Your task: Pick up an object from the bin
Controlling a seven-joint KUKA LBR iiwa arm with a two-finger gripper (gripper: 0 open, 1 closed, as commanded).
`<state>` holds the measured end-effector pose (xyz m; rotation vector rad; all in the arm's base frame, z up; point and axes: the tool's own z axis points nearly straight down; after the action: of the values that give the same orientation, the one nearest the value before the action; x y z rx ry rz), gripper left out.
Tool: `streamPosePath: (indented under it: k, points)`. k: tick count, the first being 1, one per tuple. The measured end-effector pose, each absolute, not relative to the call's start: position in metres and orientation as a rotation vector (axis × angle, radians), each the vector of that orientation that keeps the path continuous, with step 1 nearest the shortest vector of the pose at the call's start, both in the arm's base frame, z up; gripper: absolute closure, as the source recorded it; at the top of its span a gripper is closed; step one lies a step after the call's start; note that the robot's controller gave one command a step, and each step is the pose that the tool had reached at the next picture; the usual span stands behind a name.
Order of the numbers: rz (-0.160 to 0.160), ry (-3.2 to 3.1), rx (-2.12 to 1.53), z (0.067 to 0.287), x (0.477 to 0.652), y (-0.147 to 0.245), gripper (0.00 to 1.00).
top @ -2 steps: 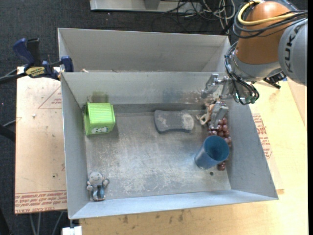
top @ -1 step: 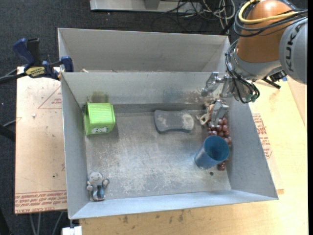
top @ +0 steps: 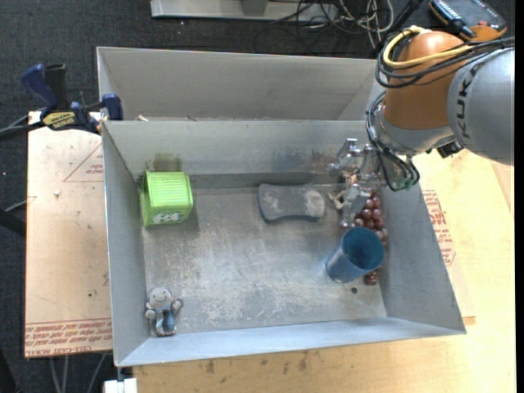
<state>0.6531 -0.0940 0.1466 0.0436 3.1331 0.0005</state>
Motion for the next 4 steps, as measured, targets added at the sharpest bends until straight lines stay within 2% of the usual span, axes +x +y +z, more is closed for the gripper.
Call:
streamPosePath:
  k: [1,2,3,4]
  points:
    - [0.002,3.125,0.266,0.087,0.656,-0.121,0.00]
    - [-0.002,3.105,0.392,0.072,0.651,-0.111,0.00]
    - [0.002,3.132,0.009,0.075,0.622,-0.109,1.00]
    - [0.002,3.132,0.008,0.075,0.622,-0.109,1.00]
